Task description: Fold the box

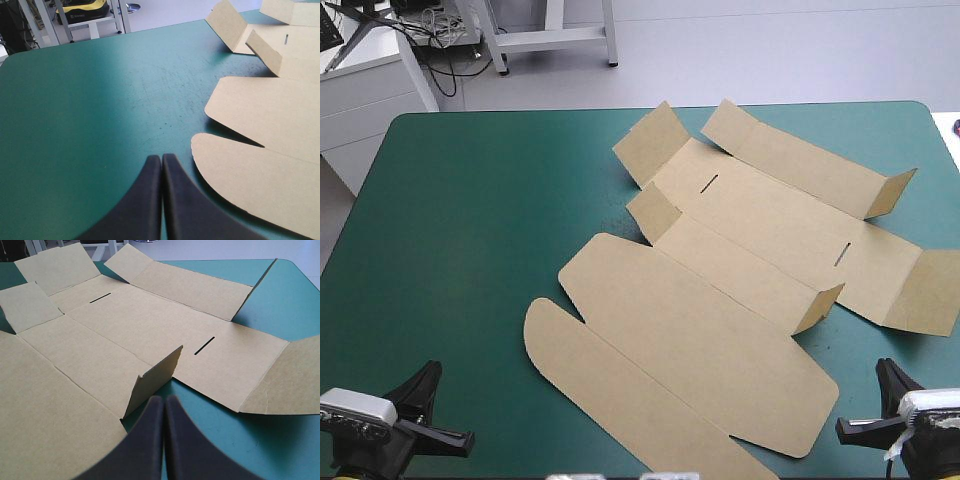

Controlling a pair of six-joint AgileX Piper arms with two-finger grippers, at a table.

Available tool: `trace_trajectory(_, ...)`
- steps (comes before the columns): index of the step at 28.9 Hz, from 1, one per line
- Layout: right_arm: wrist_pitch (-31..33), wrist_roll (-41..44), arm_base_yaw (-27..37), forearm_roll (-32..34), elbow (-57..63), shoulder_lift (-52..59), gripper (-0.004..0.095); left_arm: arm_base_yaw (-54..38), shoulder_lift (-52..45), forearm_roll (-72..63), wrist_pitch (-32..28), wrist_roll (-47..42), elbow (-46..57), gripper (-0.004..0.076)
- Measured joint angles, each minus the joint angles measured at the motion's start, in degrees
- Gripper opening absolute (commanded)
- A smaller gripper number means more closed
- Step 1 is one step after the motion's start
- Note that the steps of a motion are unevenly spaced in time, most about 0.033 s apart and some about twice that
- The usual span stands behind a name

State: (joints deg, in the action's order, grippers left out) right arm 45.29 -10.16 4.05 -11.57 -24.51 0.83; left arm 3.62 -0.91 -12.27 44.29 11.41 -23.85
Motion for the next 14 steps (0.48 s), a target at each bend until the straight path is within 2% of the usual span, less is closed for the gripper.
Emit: trace_trajectory(14, 0.0, 0.0, 0.0, 0.0, 0.0, 0.0, -0.0015, 0.0, 0.0, 0.0, -0.3, 0.0, 0.4, -0.001)
